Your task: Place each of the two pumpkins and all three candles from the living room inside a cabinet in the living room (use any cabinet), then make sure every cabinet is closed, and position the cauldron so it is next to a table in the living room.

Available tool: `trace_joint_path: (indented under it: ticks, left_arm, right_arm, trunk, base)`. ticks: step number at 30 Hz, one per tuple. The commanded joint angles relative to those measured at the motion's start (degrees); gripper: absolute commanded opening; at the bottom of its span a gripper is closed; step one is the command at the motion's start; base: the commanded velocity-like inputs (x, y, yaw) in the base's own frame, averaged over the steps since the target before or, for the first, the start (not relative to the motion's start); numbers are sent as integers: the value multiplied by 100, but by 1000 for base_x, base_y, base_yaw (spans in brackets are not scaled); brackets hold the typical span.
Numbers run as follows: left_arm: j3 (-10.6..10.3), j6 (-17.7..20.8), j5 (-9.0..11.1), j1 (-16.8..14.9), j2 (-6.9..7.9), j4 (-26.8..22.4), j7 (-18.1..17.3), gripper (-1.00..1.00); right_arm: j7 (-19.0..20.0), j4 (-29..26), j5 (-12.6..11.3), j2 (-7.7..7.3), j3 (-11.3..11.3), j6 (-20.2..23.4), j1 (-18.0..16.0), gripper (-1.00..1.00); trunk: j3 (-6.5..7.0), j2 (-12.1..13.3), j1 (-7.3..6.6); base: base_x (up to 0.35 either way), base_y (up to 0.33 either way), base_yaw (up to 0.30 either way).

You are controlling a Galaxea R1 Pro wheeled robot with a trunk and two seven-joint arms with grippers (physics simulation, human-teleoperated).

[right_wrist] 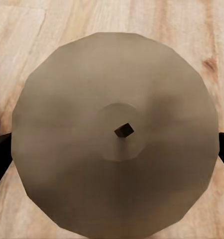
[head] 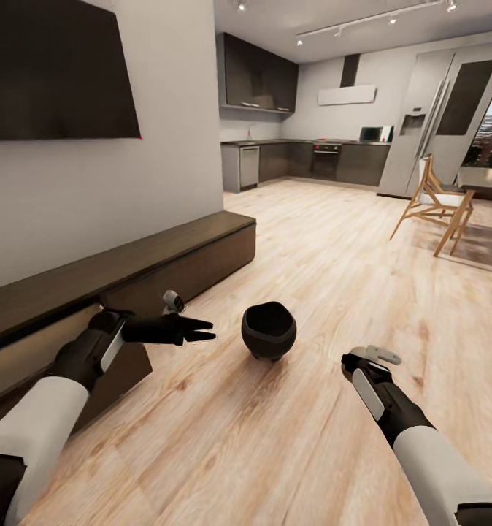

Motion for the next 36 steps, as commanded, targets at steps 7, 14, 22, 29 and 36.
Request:
trace_joint_path:
  ticks: [7, 14, 22, 29, 36]
  left_arm:
    - [-11, 62, 41, 104, 13, -794, -29, 100]
    - [-10, 62, 473, 354, 278, -1453, -29, 100]
    - [-9, 62, 767, 485, 452, -1781, -29, 100]
    - [-9, 62, 795, 603, 527, -2098, -29, 100]
    - [-9, 62, 797, 615, 534, -2130, -29, 100]
  right_arm:
    - [-42, -11, -26, -8, 33, 31, -1, -100]
    - [-39, -11, -23, -8, 33, 31, -1, -100]
    - [-38, -11, -14, -1, 39, 39, -1, -100]
    - [-18, -11, 19, 35, 60, 45, -1, -100]
    - [39, -13, 21, 71, 100, 55, -1, -100]
  trunk:
    - [189, 8, -19]
    - [382, 17, -37]
    - [604, 28, -57]
    - [797, 37, -75]
    - [991, 47, -93]
  base:
    - [0, 0, 238]
    - [0, 0, 238]
    - [-22, 0, 238]
    - [-106, 0, 240]
    - [-118, 0, 242]
